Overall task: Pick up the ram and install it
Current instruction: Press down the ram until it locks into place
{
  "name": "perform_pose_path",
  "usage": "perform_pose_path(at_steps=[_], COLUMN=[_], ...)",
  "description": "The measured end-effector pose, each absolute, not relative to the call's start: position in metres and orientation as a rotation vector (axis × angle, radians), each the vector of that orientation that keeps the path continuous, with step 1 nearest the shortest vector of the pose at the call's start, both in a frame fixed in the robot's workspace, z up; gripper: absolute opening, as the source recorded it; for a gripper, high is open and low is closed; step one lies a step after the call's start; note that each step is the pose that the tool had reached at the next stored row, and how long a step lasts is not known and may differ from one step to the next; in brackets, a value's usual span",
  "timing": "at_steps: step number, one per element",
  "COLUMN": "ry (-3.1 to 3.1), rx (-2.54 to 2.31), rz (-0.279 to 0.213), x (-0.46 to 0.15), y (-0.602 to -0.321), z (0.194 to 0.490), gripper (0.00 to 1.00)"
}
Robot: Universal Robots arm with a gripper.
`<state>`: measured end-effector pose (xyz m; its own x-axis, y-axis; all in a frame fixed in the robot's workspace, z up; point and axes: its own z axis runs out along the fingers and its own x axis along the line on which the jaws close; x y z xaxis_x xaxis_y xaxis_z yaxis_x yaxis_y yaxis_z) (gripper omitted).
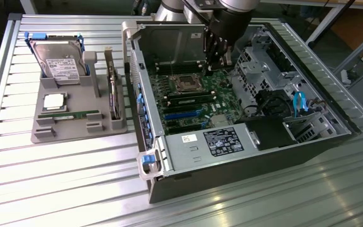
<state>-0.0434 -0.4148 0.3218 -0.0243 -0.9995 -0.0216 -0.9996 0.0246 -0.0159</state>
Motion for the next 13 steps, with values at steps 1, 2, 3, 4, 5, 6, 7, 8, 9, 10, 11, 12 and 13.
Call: perform_pose_path(at_steps=[1, 2, 3, 4, 5, 6, 7, 8, 9, 10, 11, 12, 13], ry=[2.229, 2.229, 2.229, 2.229, 2.229, 2.229, 2.229, 2.229, 2.229, 2.254, 2.310, 2.352, 2.382], rx=[-2.176, -2.176, -2.176, -2.176, -2.176, -2.176, -2.176, -2.176, -2.175, -2.150, -2.090, -2.042, -2.008], rz=[0.006, 0.006, 0.006, 0.006, 0.006, 0.006, 0.006, 0.006, 0.006, 0.005, 0.004, 0.003, 0.003], x=[-0.0434, -0.0434, -0.0434, -0.0434, -0.0434, -0.0434, -0.0434, -0.0434, -0.0434, -0.0434, -0.0434, -0.0434, -0.0434], y=[-0.4148, -0.4148, -0.4148, -0.4148, -0.4148, -0.4148, -0.4148, -0.4148, -0.4148, -0.4149, -0.4149, -0.4149, -0.4149], z=[0.3218, 0.3218, 0.3218, 0.3218, 0.3218, 0.3218, 0.3218, 0.3218, 0.3218, 0.3218, 0.3218, 0.3218, 0.3218], gripper=[0.09, 0.09, 0.09, 0.09, 0.09, 0.09, 0.09, 0.09, 0.09, 0.09, 0.09, 0.09, 0.09])
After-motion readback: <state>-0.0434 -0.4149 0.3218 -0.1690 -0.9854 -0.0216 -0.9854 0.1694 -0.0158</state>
